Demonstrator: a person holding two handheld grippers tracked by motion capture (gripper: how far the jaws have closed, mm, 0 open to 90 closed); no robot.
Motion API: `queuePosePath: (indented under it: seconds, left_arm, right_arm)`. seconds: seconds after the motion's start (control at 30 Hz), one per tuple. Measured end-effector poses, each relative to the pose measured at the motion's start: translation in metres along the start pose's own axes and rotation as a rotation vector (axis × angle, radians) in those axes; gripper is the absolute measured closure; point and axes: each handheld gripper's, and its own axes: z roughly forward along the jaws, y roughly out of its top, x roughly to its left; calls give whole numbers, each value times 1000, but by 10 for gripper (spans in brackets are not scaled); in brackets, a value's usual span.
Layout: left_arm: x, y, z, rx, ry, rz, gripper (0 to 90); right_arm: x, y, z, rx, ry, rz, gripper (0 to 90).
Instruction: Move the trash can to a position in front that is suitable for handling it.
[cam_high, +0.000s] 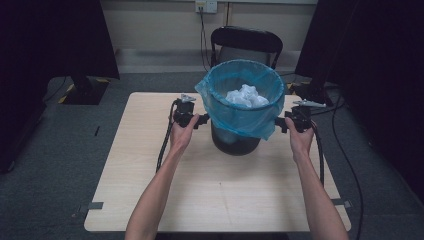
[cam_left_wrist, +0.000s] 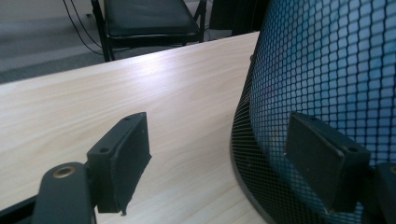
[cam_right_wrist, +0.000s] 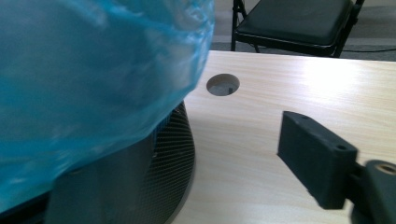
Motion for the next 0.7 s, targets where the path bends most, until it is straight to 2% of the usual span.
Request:
queuePosePath:
  seconds: [0.07,0.13,0.3,0.4,0.47,0.53,0.7]
  left_arm:
    - [-1,1,-2,7,-13,10,252]
    - [-2,1,-4,12,-24,38,283]
    - [-4,-1,-6,-10,-44,34,364]
    - [-7,-2,-8,-17,-46,38,444]
    - [-8,-2,-9,-17,-47,41,465]
    - [-8,-5,-9,-30,-67,27,500]
    - [-6,-8,-14,-22,-75,32,526]
  right_arm:
    - [-1,-1,-2,-14,26,20,289]
    - [-1,-1,-4,-20,38,19,299]
    - [5,-2,-7,-33,42,8,419]
    - [7,-3,-10,-45,53,11,446]
    - [9,-4,-13,-44,55,5,455]
    - [11,-5,-15,-46,56,2,466]
    - [17,-10,-22,-52,72,-1,478]
